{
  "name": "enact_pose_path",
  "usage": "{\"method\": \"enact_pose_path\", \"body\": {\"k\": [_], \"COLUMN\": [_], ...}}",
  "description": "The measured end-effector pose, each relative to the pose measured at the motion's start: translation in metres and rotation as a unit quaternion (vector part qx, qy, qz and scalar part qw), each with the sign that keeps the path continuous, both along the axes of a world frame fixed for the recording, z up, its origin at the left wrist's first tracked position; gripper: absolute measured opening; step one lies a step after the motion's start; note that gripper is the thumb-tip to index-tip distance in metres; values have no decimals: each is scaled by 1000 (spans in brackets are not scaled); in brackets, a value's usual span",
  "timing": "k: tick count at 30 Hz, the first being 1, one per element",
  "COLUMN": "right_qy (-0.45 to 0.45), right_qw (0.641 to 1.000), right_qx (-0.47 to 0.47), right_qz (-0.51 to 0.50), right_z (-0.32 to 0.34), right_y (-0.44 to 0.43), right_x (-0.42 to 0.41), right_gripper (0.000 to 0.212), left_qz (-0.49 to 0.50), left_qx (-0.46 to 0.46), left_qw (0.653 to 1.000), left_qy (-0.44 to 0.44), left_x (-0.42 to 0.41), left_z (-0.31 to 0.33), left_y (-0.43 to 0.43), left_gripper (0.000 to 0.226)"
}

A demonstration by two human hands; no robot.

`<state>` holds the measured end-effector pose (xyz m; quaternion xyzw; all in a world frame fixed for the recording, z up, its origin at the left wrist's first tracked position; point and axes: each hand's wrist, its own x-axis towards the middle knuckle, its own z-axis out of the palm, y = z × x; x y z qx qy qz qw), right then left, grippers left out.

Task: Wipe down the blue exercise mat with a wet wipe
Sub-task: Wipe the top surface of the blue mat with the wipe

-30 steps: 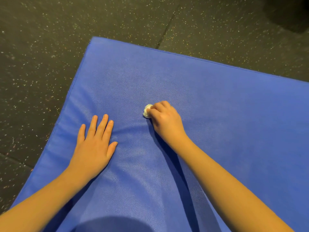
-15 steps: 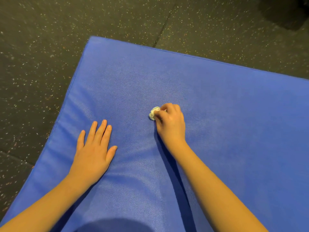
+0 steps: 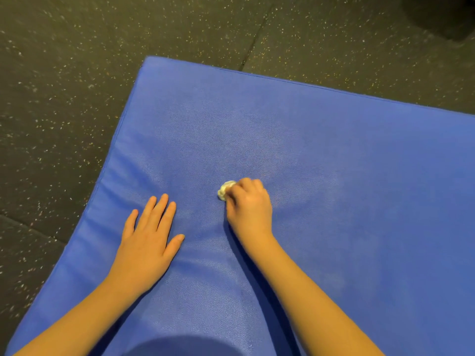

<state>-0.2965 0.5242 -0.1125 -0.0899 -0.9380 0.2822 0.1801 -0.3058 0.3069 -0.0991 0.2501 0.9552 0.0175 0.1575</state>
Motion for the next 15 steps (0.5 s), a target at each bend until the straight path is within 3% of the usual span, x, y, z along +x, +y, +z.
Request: {"method": "enact_pose_path", "body": {"k": [4,7,10,12,15], "right_qy": [-33,-47,-51,-49,-72], "right_qw": [986,993,998,998,990], "right_qx": [55,76,7,-24,-12], "right_qz": [153,76,-30,-9,121], "right_z": [-2,-1,0,0,6], "right_y": [8,29,15,-6,-10], "right_x": [15,7,9,19,31], "right_gripper": [8,6,7,8,13], "left_qz": [-10,-2,6,8,7], "left_qx": [7,8,1,-2,-8], "left_qw": [1000,1000,1000,1000,1000], "left_qy": [-13,-12,-17,-18,-2], "left_x": [2,14,27,29,30], "left_z": [6,15,20,19,17], "left_y": [-6,-8,-12,-14,-16], "left_gripper": [80,76,75,75,67]}}
